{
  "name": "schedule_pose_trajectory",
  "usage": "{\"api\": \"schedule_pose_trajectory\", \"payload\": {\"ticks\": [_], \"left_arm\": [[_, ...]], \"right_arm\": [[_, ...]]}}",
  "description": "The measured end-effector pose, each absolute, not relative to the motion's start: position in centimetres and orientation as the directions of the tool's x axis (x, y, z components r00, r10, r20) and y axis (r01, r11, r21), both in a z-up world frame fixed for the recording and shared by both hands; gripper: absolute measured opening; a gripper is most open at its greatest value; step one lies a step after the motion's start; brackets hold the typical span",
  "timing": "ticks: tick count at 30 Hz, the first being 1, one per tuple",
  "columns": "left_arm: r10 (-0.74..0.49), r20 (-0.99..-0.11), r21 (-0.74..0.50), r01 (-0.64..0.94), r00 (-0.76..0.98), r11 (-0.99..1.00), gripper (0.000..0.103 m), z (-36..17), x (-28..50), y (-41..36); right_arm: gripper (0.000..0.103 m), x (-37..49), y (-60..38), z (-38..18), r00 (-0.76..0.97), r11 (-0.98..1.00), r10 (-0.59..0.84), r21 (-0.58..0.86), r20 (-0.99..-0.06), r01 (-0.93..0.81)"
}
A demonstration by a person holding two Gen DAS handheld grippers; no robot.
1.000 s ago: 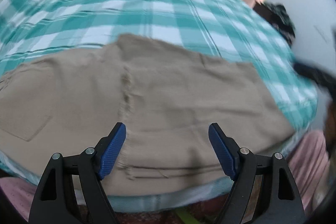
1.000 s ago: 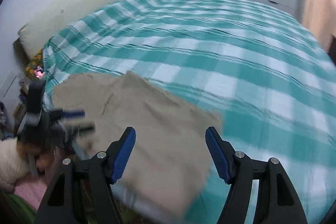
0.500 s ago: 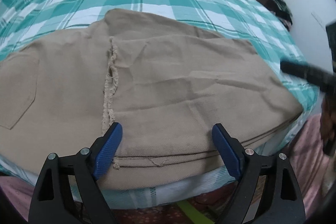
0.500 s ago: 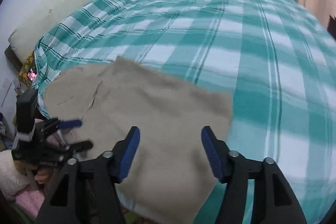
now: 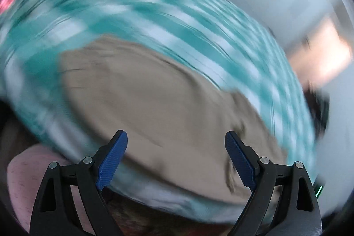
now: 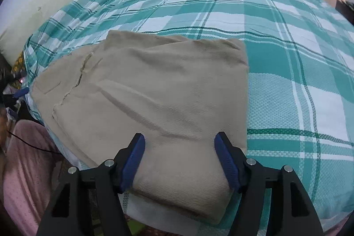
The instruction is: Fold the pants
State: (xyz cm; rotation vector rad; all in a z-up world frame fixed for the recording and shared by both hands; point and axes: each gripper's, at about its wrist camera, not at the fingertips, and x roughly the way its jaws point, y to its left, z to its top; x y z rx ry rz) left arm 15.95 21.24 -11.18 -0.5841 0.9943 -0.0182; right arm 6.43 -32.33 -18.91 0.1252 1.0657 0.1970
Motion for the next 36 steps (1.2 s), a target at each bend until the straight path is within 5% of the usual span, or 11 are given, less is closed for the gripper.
{"api": "schedule_pose_trajectory", "payload": {"ticks": [5, 6, 9, 15, 17, 19, 36], "left_arm": [[-0.300, -0.725, -0.645, -0.459, 0.620, 0.611, 0.087, -13.4, 14.9, 30.2], [-0.311, -0.724, -0.653, -0.468, 0.616, 0.595, 0.079, -13.8, 15.0, 30.8], [-0.333, -0.739, -0.651, -0.491, 0.586, 0.579, 0.055, -15.4, 15.7, 31.5], [-0.309, -0.765, -0.622, -0.523, 0.566, 0.583, 0.054, -17.3, 16.8, 31.5], [-0.307, -0.765, -0.621, -0.522, 0.566, 0.585, 0.039, -17.3, 16.6, 31.4], [-0.278, -0.767, -0.613, -0.531, 0.579, 0.585, 0.035, -16.8, 16.1, 31.5], [-0.256, -0.758, -0.612, -0.517, 0.600, 0.598, 0.035, -16.0, 16.2, 32.3]], "right_arm": [[0.068, 6.1, -32.7, -19.1, 0.478, 0.974, 0.224, 0.204, -0.849, -0.093], [0.068, 6.1, -32.6, -19.1, 0.480, 0.975, 0.222, 0.202, -0.849, -0.094], [0.069, 6.2, -32.6, -19.1, 0.481, 0.974, 0.224, 0.203, -0.848, -0.095], [0.069, 6.3, -32.5, -19.2, 0.480, 0.974, 0.227, 0.205, -0.847, -0.100], [0.070, 6.3, -32.5, -19.2, 0.479, 0.974, 0.225, 0.202, -0.849, -0.100], [0.070, 6.2, -32.6, -19.2, 0.480, 0.974, 0.225, 0.203, -0.848, -0.099], [0.075, 6.4, -32.3, -19.1, 0.480, 0.974, 0.225, 0.201, -0.848, -0.102]]}}
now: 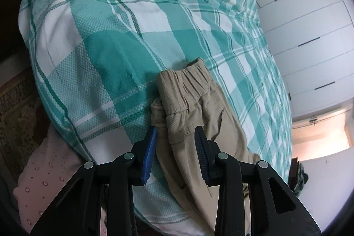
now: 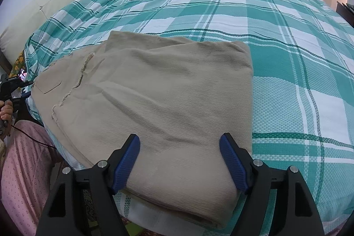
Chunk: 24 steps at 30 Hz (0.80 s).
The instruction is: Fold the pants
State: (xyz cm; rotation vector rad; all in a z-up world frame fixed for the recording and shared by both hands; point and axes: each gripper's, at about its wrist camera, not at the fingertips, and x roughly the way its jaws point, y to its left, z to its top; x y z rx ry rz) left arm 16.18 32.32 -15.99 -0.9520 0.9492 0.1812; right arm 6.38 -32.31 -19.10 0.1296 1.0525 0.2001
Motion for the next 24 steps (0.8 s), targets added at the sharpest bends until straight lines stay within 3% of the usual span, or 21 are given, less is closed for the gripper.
{"api": "schedule_pose_trajectory", "payload": {"ticks": [4, 15, 17, 20, 24], "left_arm": [[-0.263, -0.722, -0.644, -0.483, 0.640, 0.593, 0.035, -14.5, 15.6, 32.3], [-0.284, -0.743, -0.633, -0.498, 0.606, 0.593, 0.035, -16.0, 16.8, 32.2], [-0.286, -0.741, -0.634, -0.493, 0.608, 0.595, 0.028, -16.1, 16.9, 32.2], [-0.276, -0.762, -0.615, -0.521, 0.586, 0.592, 0.010, -16.8, 17.0, 32.7], [-0.271, -0.765, -0.611, -0.524, 0.584, 0.594, 0.007, -16.3, 16.4, 32.6]], "right_arm": [[0.075, 6.3, -32.4, -19.1, 0.480, 0.974, 0.226, 0.202, -0.848, -0.101], [0.076, 6.4, -32.2, -19.1, 0.480, 0.974, 0.227, 0.204, -0.848, -0.100], [0.076, 6.4, -32.2, -19.1, 0.479, 0.974, 0.227, 0.204, -0.848, -0.100], [0.076, 6.4, -32.2, -19.1, 0.479, 0.974, 0.226, 0.203, -0.848, -0.100], [0.076, 6.4, -32.2, -19.1, 0.479, 0.974, 0.227, 0.204, -0.848, -0.101]]}}
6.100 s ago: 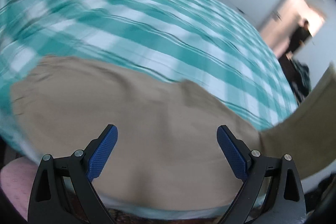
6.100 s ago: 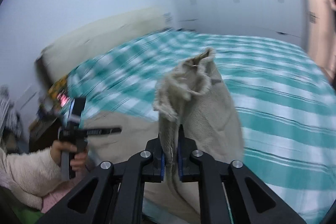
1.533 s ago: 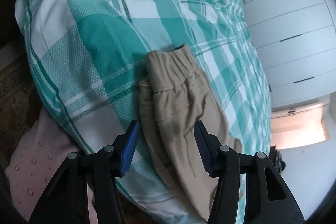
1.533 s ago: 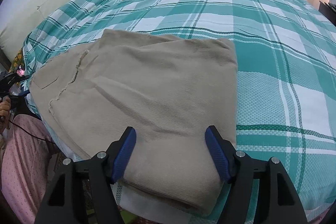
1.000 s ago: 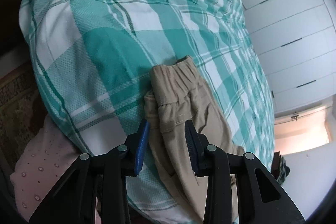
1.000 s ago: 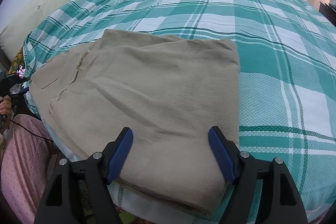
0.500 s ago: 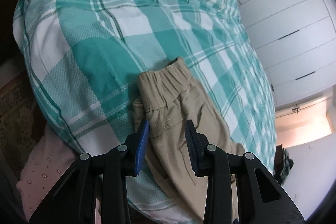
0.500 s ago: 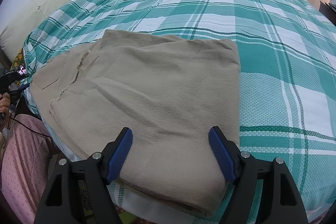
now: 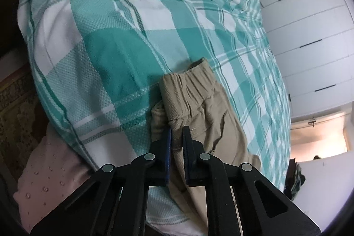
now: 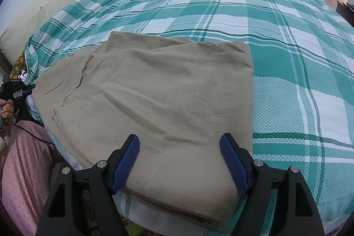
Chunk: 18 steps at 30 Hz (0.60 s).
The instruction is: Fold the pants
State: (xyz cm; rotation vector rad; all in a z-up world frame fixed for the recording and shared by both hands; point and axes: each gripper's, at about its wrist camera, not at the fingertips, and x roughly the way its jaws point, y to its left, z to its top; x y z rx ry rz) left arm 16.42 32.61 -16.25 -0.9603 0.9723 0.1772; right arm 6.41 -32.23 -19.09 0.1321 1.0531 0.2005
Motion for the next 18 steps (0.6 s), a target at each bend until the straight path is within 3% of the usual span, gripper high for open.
{"api": "schedule_pose_trajectory", "payload": {"ticks": [5, 8, 9, 10, 11, 13, 18], "left_arm": [[-0.244, -0.820, -0.539, -0.553, 0.519, 0.636, 0.007, -17.4, 16.6, 32.5], [-0.281, -0.770, -0.612, -0.536, 0.573, 0.581, 0.014, -16.8, 15.7, 33.2], [-0.287, -0.751, -0.638, -0.543, 0.594, 0.545, 0.024, -16.7, 15.1, 33.7], [-0.278, -0.734, -0.660, -0.555, 0.619, 0.507, 0.043, -16.6, 14.4, 34.4], [-0.262, -0.728, -0.666, -0.563, 0.633, 0.490, 0.049, -16.5, 13.9, 35.0], [-0.258, -0.740, -0.652, -0.571, 0.621, 0.499, 0.048, -16.9, 13.8, 35.4], [-0.312, -0.734, -0.660, -0.525, 0.603, 0.538, 0.030, -18.2, 14.4, 33.8]], "right_arm": [[0.076, 6.4, -32.2, -19.1, 0.479, 0.974, 0.226, 0.203, -0.848, -0.100], [0.076, 6.4, -32.2, -19.0, 0.478, 0.973, 0.229, 0.207, -0.848, -0.100], [0.076, 6.4, -32.2, -19.0, 0.479, 0.973, 0.231, 0.209, -0.847, -0.099], [0.076, 6.4, -32.2, -19.1, 0.480, 0.973, 0.231, 0.209, -0.846, -0.099], [0.076, 6.3, -32.2, -19.1, 0.481, 0.973, 0.230, 0.208, -0.846, -0.099], [0.077, 6.4, -32.1, -19.1, 0.480, 0.973, 0.231, 0.210, -0.846, -0.099], [0.079, 6.3, -32.2, -19.2, 0.480, 0.973, 0.229, 0.206, -0.847, -0.100]]}}
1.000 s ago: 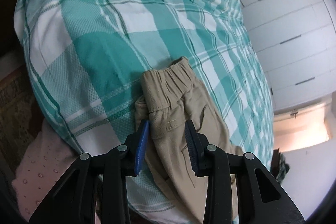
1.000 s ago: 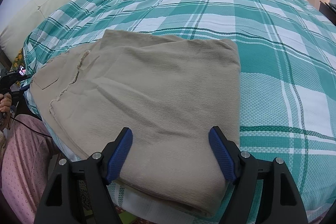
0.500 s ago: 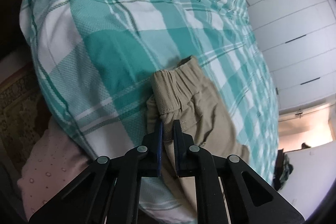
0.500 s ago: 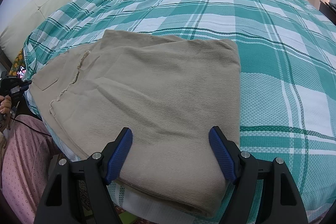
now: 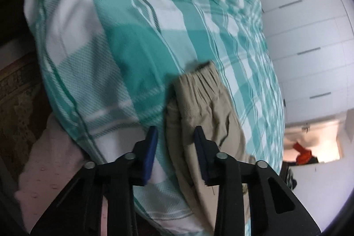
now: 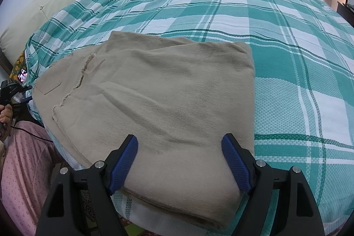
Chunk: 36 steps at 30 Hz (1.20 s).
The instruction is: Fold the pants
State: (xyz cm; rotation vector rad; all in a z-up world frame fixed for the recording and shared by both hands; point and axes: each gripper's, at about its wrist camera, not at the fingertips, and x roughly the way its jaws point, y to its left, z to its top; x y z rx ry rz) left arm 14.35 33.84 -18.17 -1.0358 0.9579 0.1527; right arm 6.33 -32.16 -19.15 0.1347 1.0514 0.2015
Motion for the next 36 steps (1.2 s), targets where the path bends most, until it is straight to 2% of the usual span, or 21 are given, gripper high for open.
{"api": "schedule_pose_trajectory", "payload": {"ticks": [9, 13, 17, 18, 20, 22, 24, 27, 29, 32, 33, 36], "left_arm": [[-0.343, -0.723, -0.679, -0.524, 0.600, 0.514, 0.031, -19.6, 15.3, 33.1], [-0.332, -0.730, -0.668, -0.520, 0.598, 0.531, 0.026, -19.5, 15.4, 32.9], [-0.328, -0.730, -0.671, -0.539, 0.599, 0.509, 0.029, -19.6, 15.3, 33.0], [-0.321, -0.732, -0.670, -0.546, 0.602, 0.503, 0.031, -19.4, 15.1, 32.8], [-0.322, -0.727, -0.674, -0.539, 0.607, 0.506, 0.043, -19.2, 14.9, 32.4], [-0.329, -0.708, -0.690, -0.510, 0.625, 0.514, 0.061, -18.7, 14.6, 32.1], [-0.341, -0.696, -0.697, -0.479, 0.632, 0.534, 0.066, -18.3, 14.9, 31.6], [-0.341, -0.710, -0.680, -0.476, 0.616, 0.558, 0.066, -18.4, 15.6, 31.2], [-0.334, -0.721, -0.669, -0.485, 0.608, 0.563, 0.064, -18.7, 15.9, 31.1], [-0.306, -0.753, -0.631, -0.507, 0.583, 0.587, 0.044, -19.0, 16.0, 30.8], [-0.287, -0.767, -0.612, -0.520, 0.574, 0.596, 0.029, -19.0, 15.9, 30.9], [-0.296, -0.758, -0.628, -0.526, 0.582, 0.574, 0.016, -19.0, 15.3, 31.2]], "right_arm": [[0.079, 6.3, -32.1, -19.2, 0.482, 0.974, 0.228, 0.205, -0.846, -0.102], [0.080, 6.3, -32.1, -19.2, 0.481, 0.973, 0.228, 0.205, -0.846, -0.101], [0.080, 6.3, -32.1, -19.1, 0.478, 0.973, 0.231, 0.206, -0.847, -0.105], [0.080, 6.3, -32.1, -19.1, 0.479, 0.973, 0.232, 0.207, -0.847, -0.105], [0.080, 6.3, -32.1, -19.1, 0.481, 0.973, 0.230, 0.204, -0.846, -0.105], [0.080, 6.3, -32.1, -19.2, 0.482, 0.974, 0.228, 0.203, -0.846, -0.105], [0.080, 6.4, -32.1, -19.2, 0.482, 0.974, 0.228, 0.203, -0.846, -0.105], [0.080, 6.4, -32.1, -19.2, 0.481, 0.974, 0.227, 0.202, -0.847, -0.105], [0.080, 6.4, -32.1, -19.2, 0.482, 0.974, 0.227, 0.201, -0.846, -0.105], [0.080, 6.5, -32.1, -19.2, 0.483, 0.974, 0.228, 0.202, -0.845, -0.107], [0.080, 6.5, -32.1, -19.3, 0.483, 0.973, 0.229, 0.202, -0.845, -0.107], [0.080, 6.5, -32.1, -19.3, 0.482, 0.973, 0.229, 0.202, -0.846, -0.108]]}}
